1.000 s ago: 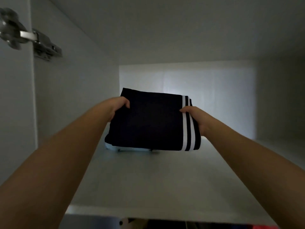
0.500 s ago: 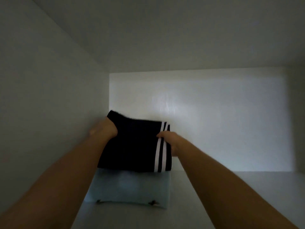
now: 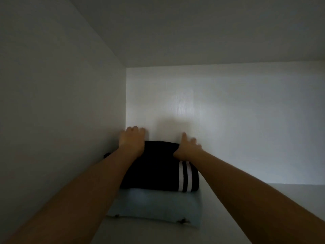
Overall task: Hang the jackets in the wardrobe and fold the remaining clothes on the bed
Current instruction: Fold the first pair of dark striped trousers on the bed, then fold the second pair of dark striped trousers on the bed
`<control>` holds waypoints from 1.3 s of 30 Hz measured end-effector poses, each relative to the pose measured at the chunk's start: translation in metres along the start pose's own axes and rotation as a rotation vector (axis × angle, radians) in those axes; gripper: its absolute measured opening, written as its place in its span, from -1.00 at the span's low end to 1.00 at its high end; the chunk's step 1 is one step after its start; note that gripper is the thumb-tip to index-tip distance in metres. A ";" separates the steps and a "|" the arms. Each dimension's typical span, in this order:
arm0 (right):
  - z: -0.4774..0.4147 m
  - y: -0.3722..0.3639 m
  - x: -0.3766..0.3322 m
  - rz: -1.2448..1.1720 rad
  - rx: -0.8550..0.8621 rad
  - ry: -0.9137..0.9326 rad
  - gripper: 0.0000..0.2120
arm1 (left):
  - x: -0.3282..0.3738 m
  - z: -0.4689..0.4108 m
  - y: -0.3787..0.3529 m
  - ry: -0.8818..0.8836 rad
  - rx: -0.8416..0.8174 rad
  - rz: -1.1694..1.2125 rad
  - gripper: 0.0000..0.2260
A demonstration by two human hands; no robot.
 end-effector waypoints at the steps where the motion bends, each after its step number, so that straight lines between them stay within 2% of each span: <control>1: -0.003 0.000 -0.008 0.148 0.012 0.098 -0.23 | 0.008 -0.001 -0.002 -0.091 0.001 0.046 -0.56; 3: -0.009 -0.022 -0.018 0.286 -0.113 0.228 -0.33 | 0.020 0.003 -0.026 -0.123 -0.246 0.151 -0.50; 5: -0.012 -0.056 -0.010 0.278 -0.278 0.167 -0.38 | 0.023 0.011 -0.062 -0.069 -0.460 0.193 -0.48; 6: -0.012 -0.067 -0.004 0.272 -0.312 0.139 -0.38 | 0.023 0.012 -0.074 -0.050 -0.479 0.203 -0.47; 12: 0.009 -0.064 0.004 0.245 -0.335 0.141 -0.37 | 0.019 0.028 -0.063 0.008 -0.380 0.126 -0.44; 15: 0.045 -0.048 0.001 0.274 -0.380 0.293 -0.46 | 0.014 0.043 -0.038 0.097 -0.256 0.039 -0.40; 18: 0.097 -0.017 0.004 0.433 -0.301 0.389 -0.50 | 0.019 0.066 0.000 0.092 -0.099 0.029 -0.40; 23: 0.204 0.063 0.022 0.654 -0.092 0.371 -0.44 | 0.067 0.135 0.083 -0.157 0.082 0.178 -0.54; 26: 0.279 0.117 0.042 0.755 -0.064 0.285 -0.44 | 0.106 0.197 0.137 -0.340 0.164 0.230 -0.59; 31: 0.443 0.201 0.076 0.906 -0.069 0.116 -0.44 | 0.163 0.335 0.236 -0.631 0.322 0.373 -0.58; 33: 0.519 0.231 0.081 0.929 -0.048 0.030 -0.44 | 0.180 0.402 0.276 -0.752 0.311 0.540 -0.56; 39: 0.762 0.311 0.073 1.069 0.002 -0.239 -0.42 | 0.188 0.618 0.374 -0.975 0.123 1.233 -0.54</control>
Point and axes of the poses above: each hand's wrist, its own z-axis away from the middle knuckle, its own y-axis out of the back of the hand, x = y × z, the point moved 4 cm from there along -z, towards the middle knuckle, and after that the axes turned 12 degrees about y, right-handed, at the moved point
